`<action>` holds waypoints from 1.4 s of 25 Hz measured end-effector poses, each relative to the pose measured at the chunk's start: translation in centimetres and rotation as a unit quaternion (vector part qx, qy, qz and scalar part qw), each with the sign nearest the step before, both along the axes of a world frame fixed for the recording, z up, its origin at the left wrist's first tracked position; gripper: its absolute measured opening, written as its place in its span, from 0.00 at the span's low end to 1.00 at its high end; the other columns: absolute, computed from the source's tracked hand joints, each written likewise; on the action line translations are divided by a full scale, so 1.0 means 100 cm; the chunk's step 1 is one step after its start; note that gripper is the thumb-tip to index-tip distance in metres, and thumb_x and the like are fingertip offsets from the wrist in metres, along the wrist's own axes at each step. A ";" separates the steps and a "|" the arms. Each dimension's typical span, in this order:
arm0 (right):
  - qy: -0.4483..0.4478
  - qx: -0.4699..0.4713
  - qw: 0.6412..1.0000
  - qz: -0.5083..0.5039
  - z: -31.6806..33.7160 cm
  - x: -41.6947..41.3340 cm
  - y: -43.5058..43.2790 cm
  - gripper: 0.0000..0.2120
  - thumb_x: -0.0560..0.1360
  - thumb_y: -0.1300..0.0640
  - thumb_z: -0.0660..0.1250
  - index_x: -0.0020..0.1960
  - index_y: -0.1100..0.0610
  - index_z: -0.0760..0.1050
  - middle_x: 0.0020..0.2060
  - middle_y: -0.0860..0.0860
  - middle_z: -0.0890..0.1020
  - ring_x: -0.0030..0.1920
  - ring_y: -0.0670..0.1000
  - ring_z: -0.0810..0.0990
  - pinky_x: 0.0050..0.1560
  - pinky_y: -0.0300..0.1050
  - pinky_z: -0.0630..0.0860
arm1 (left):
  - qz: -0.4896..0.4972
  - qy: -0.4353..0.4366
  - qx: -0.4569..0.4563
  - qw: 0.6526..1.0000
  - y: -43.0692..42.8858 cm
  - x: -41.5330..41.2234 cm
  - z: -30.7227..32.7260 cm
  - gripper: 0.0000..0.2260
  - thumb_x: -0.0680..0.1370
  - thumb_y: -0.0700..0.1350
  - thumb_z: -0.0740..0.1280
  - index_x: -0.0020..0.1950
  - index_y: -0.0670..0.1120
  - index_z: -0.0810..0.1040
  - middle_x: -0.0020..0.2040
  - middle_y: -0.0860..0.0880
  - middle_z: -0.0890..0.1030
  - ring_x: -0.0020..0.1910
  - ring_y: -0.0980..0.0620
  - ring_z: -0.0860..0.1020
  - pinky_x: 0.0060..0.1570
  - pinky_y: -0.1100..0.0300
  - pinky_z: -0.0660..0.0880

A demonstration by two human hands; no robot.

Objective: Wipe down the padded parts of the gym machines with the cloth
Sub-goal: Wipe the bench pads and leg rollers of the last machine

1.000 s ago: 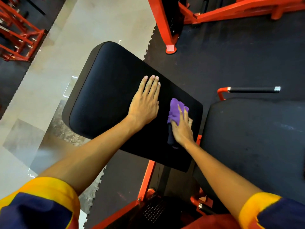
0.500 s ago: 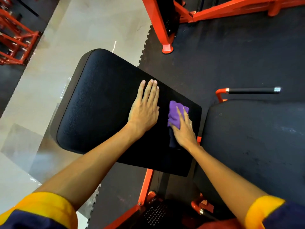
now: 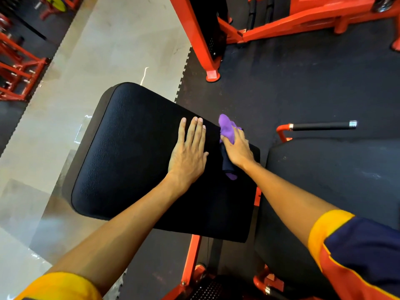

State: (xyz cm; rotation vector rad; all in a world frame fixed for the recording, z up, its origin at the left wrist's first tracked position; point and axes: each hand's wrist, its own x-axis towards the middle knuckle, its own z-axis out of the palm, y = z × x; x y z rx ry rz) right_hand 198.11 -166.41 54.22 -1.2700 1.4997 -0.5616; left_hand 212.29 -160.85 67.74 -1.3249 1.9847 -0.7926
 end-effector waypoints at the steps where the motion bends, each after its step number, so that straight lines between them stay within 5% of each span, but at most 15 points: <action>1: 0.004 0.046 0.999 -0.011 -0.006 -0.004 -0.012 0.28 0.82 0.38 0.57 0.80 0.45 0.60 0.78 0.49 0.63 0.75 0.60 0.65 0.70 0.56 0.66 | 0.002 -0.002 -0.001 1.000 -0.001 0.000 0.000 0.33 0.85 0.57 0.43 0.80 0.34 0.41 0.81 0.33 0.44 0.81 0.34 0.42 0.76 0.31 0.36; 5: -0.038 0.046 0.997 0.052 0.028 -0.003 -0.058 0.20 0.79 0.45 0.58 0.68 0.45 0.76 0.70 0.52 0.76 0.67 0.57 0.75 0.62 0.49 0.70 | 0.003 -0.001 0.006 1.000 -0.002 -0.001 -0.002 0.33 0.85 0.57 0.42 0.80 0.33 0.41 0.81 0.33 0.44 0.81 0.33 0.41 0.75 0.31 0.35; 8: -0.067 0.007 0.992 0.108 0.054 0.010 -0.065 0.31 0.71 0.35 0.58 0.73 0.43 0.72 0.74 0.47 0.72 0.71 0.52 0.72 0.70 0.54 0.68 | 0.006 0.003 0.009 1.000 -0.004 -0.001 -0.003 0.33 0.85 0.57 0.41 0.80 0.34 0.40 0.81 0.33 0.43 0.81 0.34 0.40 0.74 0.31 0.33; 11: -0.049 0.005 0.997 0.053 0.022 0.012 -0.054 0.32 0.71 0.32 0.56 0.73 0.40 0.70 0.71 0.47 0.75 0.68 0.54 0.75 0.69 0.57 0.71 | 0.005 0.009 0.005 1.000 -0.002 -0.002 -0.004 0.33 0.85 0.56 0.42 0.80 0.33 0.41 0.81 0.32 0.44 0.81 0.33 0.41 0.74 0.30 0.34; 16: -0.025 0.122 0.992 -0.034 -0.054 -0.015 -0.052 0.38 0.68 0.31 0.54 0.71 0.50 0.73 0.68 0.55 0.75 0.64 0.61 0.76 0.65 0.55 0.74 | 0.001 0.002 -0.002 1.000 -0.003 -0.002 -0.007 0.33 0.85 0.56 0.43 0.80 0.32 0.42 0.81 0.31 0.43 0.81 0.32 0.42 0.75 0.30 0.37; 20: -0.102 0.093 0.985 -0.107 -0.012 0.009 -0.020 0.36 0.69 0.18 0.55 0.70 0.35 0.71 0.72 0.47 0.73 0.70 0.55 0.74 0.71 0.60 0.70 | 0.002 -0.020 -0.009 1.000 -0.003 -0.004 -0.009 0.33 0.85 0.56 0.41 0.80 0.32 0.41 0.81 0.31 0.43 0.80 0.31 0.41 0.75 0.29 0.38; 25: -0.072 -0.035 0.995 -0.058 0.019 0.031 0.091 0.25 0.86 0.40 0.50 0.81 0.36 0.52 0.83 0.46 0.51 0.81 0.54 0.53 0.76 0.57 0.59 | 0.008 -0.033 0.006 0.999 -0.004 -0.006 -0.008 0.32 0.85 0.55 0.41 0.81 0.33 0.43 0.81 0.31 0.44 0.80 0.32 0.42 0.75 0.29 0.39; 31: -0.074 0.189 0.962 -0.183 -0.013 0.018 0.076 0.26 0.86 0.40 0.48 0.82 0.39 0.52 0.83 0.50 0.53 0.78 0.63 0.61 0.75 0.59 0.60 | 0.036 0.008 0.010 0.999 0.006 -0.010 -0.002 0.30 0.85 0.54 0.45 0.82 0.37 0.46 0.82 0.36 0.46 0.82 0.38 0.43 0.77 0.34 0.38; 35: -0.078 0.055 0.992 -0.081 0.028 0.043 0.127 0.26 0.85 0.38 0.48 0.81 0.35 0.47 0.83 0.47 0.50 0.80 0.59 0.56 0.74 0.60 0.63 | 0.025 0.025 0.056 0.998 0.042 -0.003 -0.008 0.30 0.85 0.53 0.43 0.82 0.38 0.43 0.83 0.37 0.45 0.82 0.38 0.41 0.77 0.35 0.39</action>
